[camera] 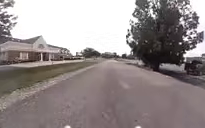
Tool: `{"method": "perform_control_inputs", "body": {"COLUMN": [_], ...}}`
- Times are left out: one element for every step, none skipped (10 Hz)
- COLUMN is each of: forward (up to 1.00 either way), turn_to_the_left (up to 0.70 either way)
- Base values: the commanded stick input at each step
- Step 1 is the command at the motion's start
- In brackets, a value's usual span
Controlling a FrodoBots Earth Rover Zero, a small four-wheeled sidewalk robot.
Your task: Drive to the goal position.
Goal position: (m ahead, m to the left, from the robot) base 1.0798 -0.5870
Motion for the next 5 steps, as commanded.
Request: {"method": "perform_control_inputs", "body": {"forward": [0.7,0.7,0.7,0.7,0.7], "turn_to_the_left": [0.0,0.0,0.0,0.0,-0.25]}}
